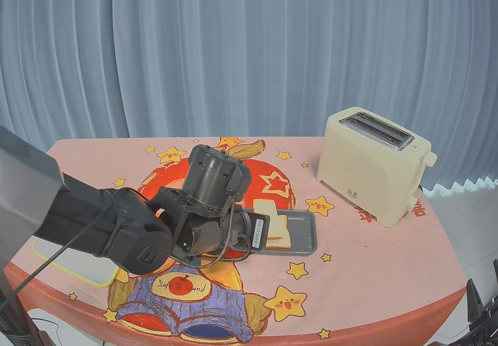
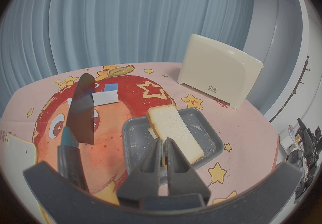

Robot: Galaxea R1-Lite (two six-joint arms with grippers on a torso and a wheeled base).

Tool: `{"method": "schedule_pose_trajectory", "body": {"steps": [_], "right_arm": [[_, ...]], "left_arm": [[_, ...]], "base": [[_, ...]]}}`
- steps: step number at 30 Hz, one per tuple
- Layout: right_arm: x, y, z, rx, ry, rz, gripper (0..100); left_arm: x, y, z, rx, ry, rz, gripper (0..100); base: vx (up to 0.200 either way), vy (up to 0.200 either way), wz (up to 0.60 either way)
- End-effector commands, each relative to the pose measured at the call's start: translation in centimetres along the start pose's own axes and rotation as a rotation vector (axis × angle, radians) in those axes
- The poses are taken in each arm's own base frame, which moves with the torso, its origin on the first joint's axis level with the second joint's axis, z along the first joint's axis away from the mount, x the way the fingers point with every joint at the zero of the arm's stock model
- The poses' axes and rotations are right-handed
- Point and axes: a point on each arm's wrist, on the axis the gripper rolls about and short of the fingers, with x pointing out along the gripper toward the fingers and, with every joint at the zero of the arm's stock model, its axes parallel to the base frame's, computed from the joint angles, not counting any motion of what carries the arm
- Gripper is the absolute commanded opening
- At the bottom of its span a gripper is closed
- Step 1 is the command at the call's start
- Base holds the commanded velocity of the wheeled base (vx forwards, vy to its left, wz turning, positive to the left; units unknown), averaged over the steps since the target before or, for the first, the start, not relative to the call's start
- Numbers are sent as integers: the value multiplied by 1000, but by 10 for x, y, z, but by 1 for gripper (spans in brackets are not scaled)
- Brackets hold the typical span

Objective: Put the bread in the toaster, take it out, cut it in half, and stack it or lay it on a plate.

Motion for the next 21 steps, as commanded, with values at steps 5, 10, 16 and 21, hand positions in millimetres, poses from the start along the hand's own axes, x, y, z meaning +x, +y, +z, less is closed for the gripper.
{"method": "schedule_pose_trajectory", "body": {"steps": [5, 10, 16, 21], "right_arm": [[0, 0, -5, 0, 1, 2, 100], [0, 0, -5, 0, 1, 0, 100], [0, 0, -5, 0, 1, 2, 100], [0, 0, -5, 1, 1, 0, 100]], "left_arm": [[11, -1, -5, -2, 29, -11, 0], [12, -1, -4, -2, 28, -13, 0], [12, -1, -6, -1, 33, -11, 0], [11, -1, -4, -3, 27, -12, 100]], "base": [[0, 0, 0], [0, 0, 0], [0, 0, 0], [0, 0, 0]]}}
